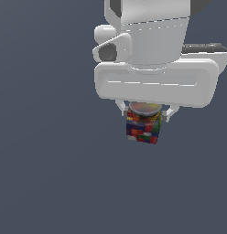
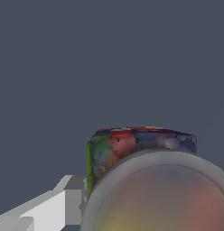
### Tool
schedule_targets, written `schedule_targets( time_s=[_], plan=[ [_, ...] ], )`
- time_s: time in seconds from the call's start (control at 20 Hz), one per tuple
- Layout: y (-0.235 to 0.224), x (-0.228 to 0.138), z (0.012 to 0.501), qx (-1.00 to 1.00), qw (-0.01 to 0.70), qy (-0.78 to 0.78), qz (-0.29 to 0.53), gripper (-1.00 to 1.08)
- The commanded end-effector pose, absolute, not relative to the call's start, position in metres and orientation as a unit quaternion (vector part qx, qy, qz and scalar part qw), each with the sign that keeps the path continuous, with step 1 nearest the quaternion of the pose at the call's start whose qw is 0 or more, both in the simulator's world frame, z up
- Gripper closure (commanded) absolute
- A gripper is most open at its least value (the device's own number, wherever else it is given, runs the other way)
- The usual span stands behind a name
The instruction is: Pick up the object and move it to a goal position.
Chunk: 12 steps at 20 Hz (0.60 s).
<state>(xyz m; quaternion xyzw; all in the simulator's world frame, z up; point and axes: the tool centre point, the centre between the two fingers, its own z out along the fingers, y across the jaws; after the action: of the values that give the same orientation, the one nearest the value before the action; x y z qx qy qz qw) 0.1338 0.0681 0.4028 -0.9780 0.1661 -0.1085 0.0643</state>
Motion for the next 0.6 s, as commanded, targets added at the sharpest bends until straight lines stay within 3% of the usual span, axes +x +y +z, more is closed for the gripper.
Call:
schedule_targets(
  time_s=[0.0, 0.55],
  plan=[
    [0.074, 0.134, 0.435, -0.979, 0.07, 0.152, -0.119, 1.08],
    [0.085, 0.133, 0.496, -0.979, 0.083, 0.124, -0.137, 1.08]
  ],
)
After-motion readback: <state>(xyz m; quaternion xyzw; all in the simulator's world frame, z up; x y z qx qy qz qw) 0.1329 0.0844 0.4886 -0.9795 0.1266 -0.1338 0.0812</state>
